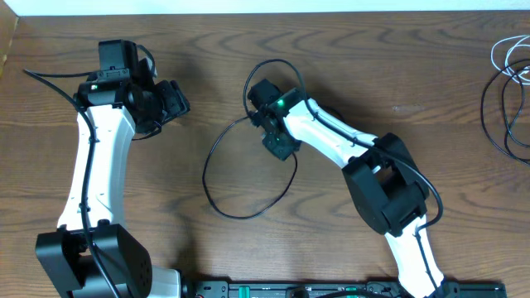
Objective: Untangle cables
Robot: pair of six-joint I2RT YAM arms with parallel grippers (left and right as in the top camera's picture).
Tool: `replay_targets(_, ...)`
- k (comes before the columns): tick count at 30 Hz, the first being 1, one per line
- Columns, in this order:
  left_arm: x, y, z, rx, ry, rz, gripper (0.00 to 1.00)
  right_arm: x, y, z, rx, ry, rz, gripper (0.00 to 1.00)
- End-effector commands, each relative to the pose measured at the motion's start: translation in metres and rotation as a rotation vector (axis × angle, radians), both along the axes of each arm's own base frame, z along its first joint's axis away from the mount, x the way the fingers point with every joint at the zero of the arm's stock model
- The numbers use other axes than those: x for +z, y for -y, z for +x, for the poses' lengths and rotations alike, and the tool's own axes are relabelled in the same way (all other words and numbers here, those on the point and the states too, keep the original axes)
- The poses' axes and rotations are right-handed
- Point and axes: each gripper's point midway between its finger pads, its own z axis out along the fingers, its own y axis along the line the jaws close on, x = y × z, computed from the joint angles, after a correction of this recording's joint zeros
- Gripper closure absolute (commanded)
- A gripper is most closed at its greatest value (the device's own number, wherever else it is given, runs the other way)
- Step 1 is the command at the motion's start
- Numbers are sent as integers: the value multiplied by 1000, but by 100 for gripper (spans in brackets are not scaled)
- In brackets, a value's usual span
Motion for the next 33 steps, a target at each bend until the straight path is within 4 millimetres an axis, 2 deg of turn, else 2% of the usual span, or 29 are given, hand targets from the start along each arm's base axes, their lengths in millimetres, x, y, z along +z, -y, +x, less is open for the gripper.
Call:
replay_targets(1,-4,-1,-1,-6,-14,5,32,31,23,39,-111,114,0,99)
replay_targets(2,-4,-1,-1,-6,-14,5,32,52,26,52,-136,150,49,99)
replay_targets(4,-4,-1,-1,-6,-14,5,32,72,35,65,-183,190,82,99)
replay_targets(5,-4,-1,-1,-6,-14,5,32,88,50,78,-245,225,109,99)
replay_targets(7,-4,-1,-1,-6,-14,5,32,97,70,91,-316,252,128,99)
replay_targets(11,-4,-1,-1,-6,-14,5,32,95,112,109,-443,249,139,99)
replay_targets(16,-4,-1,-1,-6,-14,5,32,84,152,118,-555,197,183,99)
replay_targets(18,-4,-1,-1,-6,-14,5,32,80,161,118,-588,180,197,99)
replay_targets(24,-4,-1,-1,-6,-14,5,32,60,171,105,-660,93,227,99)
replay_targets(25,-4,-1,-1,-6,-14,5,32,55,173,103,-691,85,216,90)
replay_targets(27,-4,-1,-1,-6,-15,5,32,52,174,101,-720,80,218,57)
replay_targets(30,-4,-1,-1,-6,-15,5,32,50,176,102,-766,85,218,40)
replay_targets(33,-4,-1,-2,-6,-18,5,32,50,176,102,-793,85,224,33)
